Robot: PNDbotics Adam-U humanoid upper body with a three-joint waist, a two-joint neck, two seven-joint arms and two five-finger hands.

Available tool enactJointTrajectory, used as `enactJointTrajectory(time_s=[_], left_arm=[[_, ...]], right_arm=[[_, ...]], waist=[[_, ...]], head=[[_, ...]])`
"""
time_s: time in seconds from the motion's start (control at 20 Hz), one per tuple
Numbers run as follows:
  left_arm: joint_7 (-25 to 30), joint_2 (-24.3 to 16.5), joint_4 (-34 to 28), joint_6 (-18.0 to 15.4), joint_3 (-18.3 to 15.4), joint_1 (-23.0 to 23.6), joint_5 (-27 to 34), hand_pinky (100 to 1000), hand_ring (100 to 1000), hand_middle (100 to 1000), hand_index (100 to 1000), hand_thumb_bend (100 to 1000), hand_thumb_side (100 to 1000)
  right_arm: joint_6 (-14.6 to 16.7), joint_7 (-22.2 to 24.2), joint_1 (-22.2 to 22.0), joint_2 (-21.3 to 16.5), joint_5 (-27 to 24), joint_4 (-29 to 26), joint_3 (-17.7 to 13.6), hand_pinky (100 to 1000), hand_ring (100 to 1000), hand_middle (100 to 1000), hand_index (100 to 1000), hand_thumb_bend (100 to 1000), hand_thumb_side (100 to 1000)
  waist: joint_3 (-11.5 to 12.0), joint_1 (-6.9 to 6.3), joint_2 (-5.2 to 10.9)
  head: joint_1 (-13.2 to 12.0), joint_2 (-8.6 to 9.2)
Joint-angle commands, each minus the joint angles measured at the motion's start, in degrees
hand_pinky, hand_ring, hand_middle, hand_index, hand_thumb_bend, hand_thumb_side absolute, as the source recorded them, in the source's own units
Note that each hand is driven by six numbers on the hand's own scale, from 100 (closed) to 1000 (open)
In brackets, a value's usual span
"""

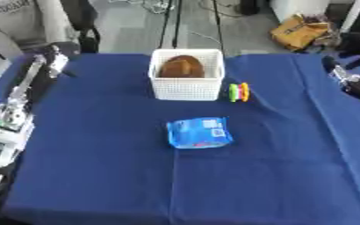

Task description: Pick up objects on the table and place them in the box.

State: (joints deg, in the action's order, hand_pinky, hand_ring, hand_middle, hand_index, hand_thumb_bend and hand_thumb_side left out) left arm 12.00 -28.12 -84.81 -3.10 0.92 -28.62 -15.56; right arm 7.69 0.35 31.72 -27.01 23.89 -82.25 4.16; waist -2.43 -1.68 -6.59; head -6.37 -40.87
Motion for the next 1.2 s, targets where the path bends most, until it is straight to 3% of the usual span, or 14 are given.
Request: enactJointTrajectory(time_s=[0.05,0.3,0.55,0.95,1.2], left_arm=[[5.83,-3.78,-0.02,0.81,2.72,-4.11,-6.82,635,791,800,826,563,872],[11.14,-3.64,4.06,-0.43,7.91,-11.04,-15.08,666,790,780,834,654,822],[12.65,-0.45,10.2,-3.56,12.67,-17.42,-22.67,673,786,770,833,715,806],[15.11,3.95,17.0,-6.83,15.55,-19.9,-26.28,672,779,760,823,788,764],[18.74,6.29,20.19,-9.37,17.43,-20.11,-27.31,718,801,753,816,814,752]], right_arm=[[0.14,0.26,0.84,-0.78,0.37,-0.87,-0.1,632,744,741,917,416,655],[0.25,0.42,1.0,-0.62,0.4,-0.87,0.16,633,746,743,918,417,656],[0.28,0.26,1.29,-0.56,0.48,-0.9,0.33,635,749,743,917,419,658],[0.26,-0.07,1.46,-0.44,0.43,-0.94,0.35,636,749,742,918,420,658],[0.32,-0.02,1.66,-0.26,0.44,-0.98,0.47,636,748,742,918,421,658]], waist=[[-0.13,-0.07,1.11],[-0.87,-0.19,1.38],[-1.84,-0.26,1.38],[-2.52,-0.24,1.33],[-2.77,-0.19,1.23]], head=[[-0.28,0.02],[-0.6,-0.09],[-0.74,-0.1],[-0.77,-0.02],[-0.9,0.03]])
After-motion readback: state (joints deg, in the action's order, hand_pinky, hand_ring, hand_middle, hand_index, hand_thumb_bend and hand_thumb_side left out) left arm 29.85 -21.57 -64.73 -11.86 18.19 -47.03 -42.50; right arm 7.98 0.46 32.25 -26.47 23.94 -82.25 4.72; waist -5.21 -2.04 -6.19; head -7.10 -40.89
